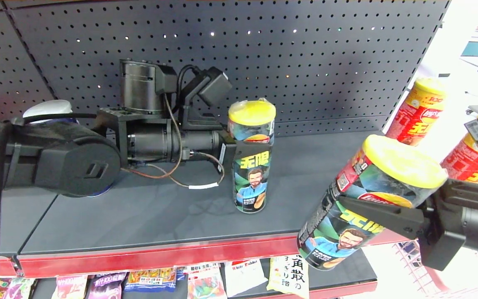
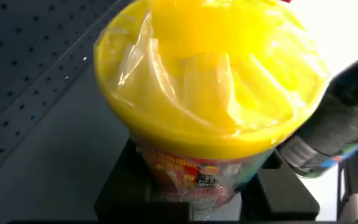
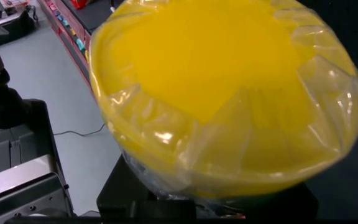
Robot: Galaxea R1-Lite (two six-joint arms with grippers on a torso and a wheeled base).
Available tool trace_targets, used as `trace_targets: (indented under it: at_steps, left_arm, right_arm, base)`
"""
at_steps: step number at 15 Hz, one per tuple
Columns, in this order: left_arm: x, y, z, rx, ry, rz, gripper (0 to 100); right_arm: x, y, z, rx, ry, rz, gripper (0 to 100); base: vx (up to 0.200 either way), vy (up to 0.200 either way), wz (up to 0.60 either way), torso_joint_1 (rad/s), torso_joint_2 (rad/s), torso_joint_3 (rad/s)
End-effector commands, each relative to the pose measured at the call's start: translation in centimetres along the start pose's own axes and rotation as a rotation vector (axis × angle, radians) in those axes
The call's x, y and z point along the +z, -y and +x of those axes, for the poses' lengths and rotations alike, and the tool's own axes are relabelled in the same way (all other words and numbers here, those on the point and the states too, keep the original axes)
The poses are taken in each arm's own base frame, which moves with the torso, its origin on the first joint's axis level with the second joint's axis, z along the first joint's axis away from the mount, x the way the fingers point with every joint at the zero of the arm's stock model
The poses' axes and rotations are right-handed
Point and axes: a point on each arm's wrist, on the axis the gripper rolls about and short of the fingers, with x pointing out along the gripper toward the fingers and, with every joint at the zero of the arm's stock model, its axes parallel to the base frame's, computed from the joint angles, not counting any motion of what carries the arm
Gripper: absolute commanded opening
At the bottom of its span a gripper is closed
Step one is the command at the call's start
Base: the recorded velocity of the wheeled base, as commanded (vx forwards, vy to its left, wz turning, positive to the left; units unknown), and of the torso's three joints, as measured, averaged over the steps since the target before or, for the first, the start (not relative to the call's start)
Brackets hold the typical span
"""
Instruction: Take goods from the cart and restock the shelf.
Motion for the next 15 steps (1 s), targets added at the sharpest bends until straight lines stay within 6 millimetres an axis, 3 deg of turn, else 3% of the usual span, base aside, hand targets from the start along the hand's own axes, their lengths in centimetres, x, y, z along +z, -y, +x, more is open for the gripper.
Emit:
trace_targets:
  at_steps: [1, 15]
  left_arm:
    - [-0.3, 0.8, -0.2, -0.016, -0.013, -0.003, 0]
    - [-1.9, 1.7, -0.5, -0.056, -0.043, 0.021, 0]
  right_arm:
    - [0.0, 0.0, 0.0, 0.001, 0.0, 0.0, 0]
    - [0.0, 0.1, 0.0, -0.001, 0.001, 0.007, 0]
  base:
    - [0.0, 0.0, 0.0, 0.0, 0.0, 0.0]
    - [0.0, 0.0, 0.0, 0.0, 0.0, 0.0]
